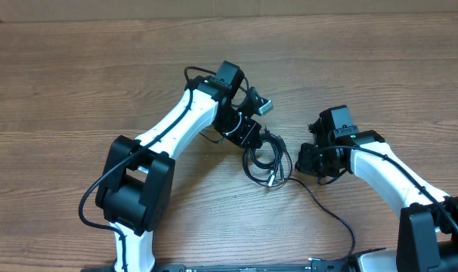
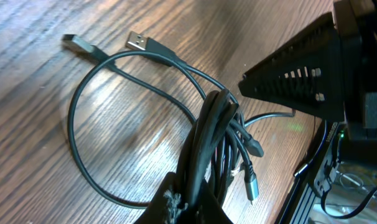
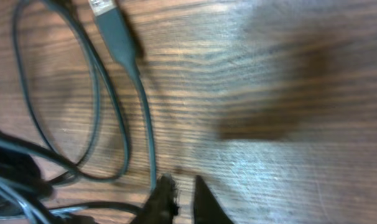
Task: Untangle cables
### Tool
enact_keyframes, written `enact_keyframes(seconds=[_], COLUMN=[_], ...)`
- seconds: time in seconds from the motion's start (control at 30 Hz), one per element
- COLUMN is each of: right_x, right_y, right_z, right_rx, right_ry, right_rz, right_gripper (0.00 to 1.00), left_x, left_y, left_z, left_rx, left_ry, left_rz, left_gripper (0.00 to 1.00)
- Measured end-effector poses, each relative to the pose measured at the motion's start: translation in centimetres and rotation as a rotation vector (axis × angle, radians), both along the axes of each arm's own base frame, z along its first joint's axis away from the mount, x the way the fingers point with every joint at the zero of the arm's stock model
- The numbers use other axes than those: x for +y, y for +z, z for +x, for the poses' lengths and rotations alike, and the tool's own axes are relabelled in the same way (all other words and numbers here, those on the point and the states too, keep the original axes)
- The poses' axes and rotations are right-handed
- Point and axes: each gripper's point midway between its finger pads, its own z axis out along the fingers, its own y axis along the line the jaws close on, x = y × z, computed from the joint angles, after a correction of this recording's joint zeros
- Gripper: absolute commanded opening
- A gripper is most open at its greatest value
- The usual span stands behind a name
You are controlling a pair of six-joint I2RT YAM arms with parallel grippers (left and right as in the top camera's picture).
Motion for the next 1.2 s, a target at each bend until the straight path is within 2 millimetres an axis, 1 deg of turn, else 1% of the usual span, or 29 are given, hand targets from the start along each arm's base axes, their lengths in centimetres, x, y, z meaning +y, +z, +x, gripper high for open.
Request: enact_keyframes(seconds=[0.03, 0.07, 0.1, 0.23, 0.37, 0.43, 0.5, 0.57, 0.67, 0.8, 0.83, 0.87, 0.9, 0.93, 0.97, 1.0, 1.07, 1.1, 1.17, 1.2], right_x=[-0.1, -0.2, -0.3, -0.4, -0.4, -0.5, -0.5, -0.5, -0.5, -0.5, -0.5, -0.5, -0.5, -0.5, -0.5, -0.5, -0.5, -0.5, -0.5, -0.5], right_y=[0.0, -0.1, -0.1, -0.2, -0.2, -0.2, -0.2, -0.3, -0.3, -0.3, -0.3, -0.3, -0.3, -0.3, -0.3, -0.3, -0.3, -0.3, -0.3, -0.3], right_z=[-0.1, -0.3, -0.3, -0.5, -0.6, -0.7, -0.7, -0.7, -0.7, -0.8, -0.8, -0.8, -0.8, -0.8, -0.8, -0.8, -0.7, -0.7, -0.7, -0.7], right_rx=[0.005, 0.015, 0.018, 0.026, 0.032, 0.035, 0.037, 0.040, 0.042, 0.045, 0.045, 0.045, 0.045, 0.045, 0.045, 0.045, 0.043, 0.043, 0.044, 0.044], right_ry=[-0.005, -0.011, -0.013, -0.017, -0.022, -0.024, -0.028, -0.034, -0.038, -0.041, -0.041, -0.041, -0.041, -0.041, -0.041, -0.041, -0.041, -0.041, -0.041, -0.040], right_rz=[-0.004, -0.010, -0.014, -0.022, -0.023, -0.023, -0.023, -0.022, -0.022, -0.022, -0.022, -0.022, -0.022, -0.023, -0.022, -0.022, -0.022, -0.022, -0.022, -0.022], right_gripper=[0.14, 0.20, 0.22, 0.36, 0.39, 0.41, 0.41, 0.41, 0.41, 0.41, 0.41, 0.41, 0.41, 0.40, 0.40, 0.40, 0.40, 0.40, 0.40, 0.40], left_x=[0.2, 0.5, 1.1, 3.2, 6.6, 8.6, 10.6, 12.9, 15.2, 18.6, 19.2, 19.9, 20.7, 21.1, 21.4, 21.4, 21.1, 20.8, 19.7, 19.2], left_y=[0.0, 0.0, 0.2, 1.2, 2.8, 4.1, 6.2, 9.2, 13.0, 19.1, 20.4, 22.3, 24.9, 26.4, 29.2, 30.3, 31.8, 32.0, 31.3, 30.6], left_z=[0.2, 0.5, 1.1, 3.3, 5.7, 7.1, 9.0, 11.5, 14.0, 17.0, 17.5, 18.1, 18.7, 18.8, 18.9, 18.8, 18.3, 18.0, 17.2, 16.7], left_rx=[0.003, 0.006, 0.008, 0.007, 0.004, -0.012, -0.055, -0.133, -0.242, -0.426, -0.466, -0.518, -0.595, -0.635, -0.709, -0.738, -0.772, -0.768, -0.733, -0.704], left_ry=[0.010, 0.025, 0.047, 0.125, 0.218, 0.268, 0.320, 0.379, 0.437, 0.518, 0.537, 0.560, 0.585, 0.597, 0.612, 0.613, 0.609, 0.605, 0.586, 0.574], left_rz=[0.000, 0.001, -0.002, -0.018, 0.007, 0.029, 0.036, 0.025, 0.003, -0.020, -0.023, -0.030, -0.044, -0.051, -0.070, -0.079, -0.090, -0.088, -0.071, -0.052], left_gripper=[0.04, 0.04, 0.04, 0.04, 0.04, 0.04, 0.04, 0.04, 0.04, 0.04, 0.04, 0.04, 0.04, 0.04, 0.04, 0.04, 0.04, 0.04, 0.04, 0.04])
